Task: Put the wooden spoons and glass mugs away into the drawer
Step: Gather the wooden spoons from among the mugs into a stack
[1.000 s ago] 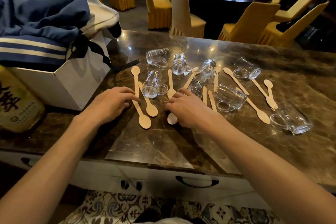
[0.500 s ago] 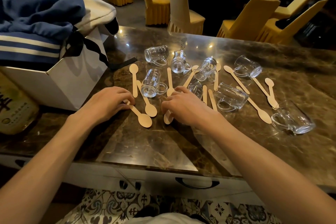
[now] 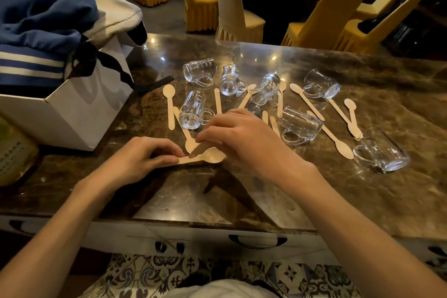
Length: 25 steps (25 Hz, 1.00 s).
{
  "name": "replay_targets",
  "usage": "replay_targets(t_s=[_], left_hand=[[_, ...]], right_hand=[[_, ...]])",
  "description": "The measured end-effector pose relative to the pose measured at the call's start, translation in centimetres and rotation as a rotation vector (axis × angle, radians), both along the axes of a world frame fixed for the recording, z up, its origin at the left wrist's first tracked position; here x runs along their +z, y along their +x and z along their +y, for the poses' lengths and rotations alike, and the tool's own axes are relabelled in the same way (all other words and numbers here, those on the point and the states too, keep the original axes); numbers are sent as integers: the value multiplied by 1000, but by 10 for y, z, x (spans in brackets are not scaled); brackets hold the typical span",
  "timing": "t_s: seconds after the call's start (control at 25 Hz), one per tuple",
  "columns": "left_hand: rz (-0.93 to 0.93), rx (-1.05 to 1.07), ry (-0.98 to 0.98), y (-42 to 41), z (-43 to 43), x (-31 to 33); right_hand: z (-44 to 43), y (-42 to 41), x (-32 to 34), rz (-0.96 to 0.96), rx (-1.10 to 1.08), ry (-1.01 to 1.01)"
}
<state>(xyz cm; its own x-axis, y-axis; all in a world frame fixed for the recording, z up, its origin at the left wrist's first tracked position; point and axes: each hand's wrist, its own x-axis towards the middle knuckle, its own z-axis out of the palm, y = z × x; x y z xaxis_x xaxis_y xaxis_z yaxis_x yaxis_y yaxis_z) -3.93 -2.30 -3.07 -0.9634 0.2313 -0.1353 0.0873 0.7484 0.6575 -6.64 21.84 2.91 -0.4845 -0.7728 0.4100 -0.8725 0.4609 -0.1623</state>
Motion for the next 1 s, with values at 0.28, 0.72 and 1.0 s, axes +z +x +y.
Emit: replay_targets(t_s=[0.28,0.72,1.0], left_hand=[[31,-70,152,0,56,2],[-70,-273,89,-15,124,-2],[-82,-279,49,-15,138,-8]], right_hand=[[34,46,-10,-29,-179,188],[64,69,-43,-225,-417,239],[69,73,-55,-268,-504,118]])
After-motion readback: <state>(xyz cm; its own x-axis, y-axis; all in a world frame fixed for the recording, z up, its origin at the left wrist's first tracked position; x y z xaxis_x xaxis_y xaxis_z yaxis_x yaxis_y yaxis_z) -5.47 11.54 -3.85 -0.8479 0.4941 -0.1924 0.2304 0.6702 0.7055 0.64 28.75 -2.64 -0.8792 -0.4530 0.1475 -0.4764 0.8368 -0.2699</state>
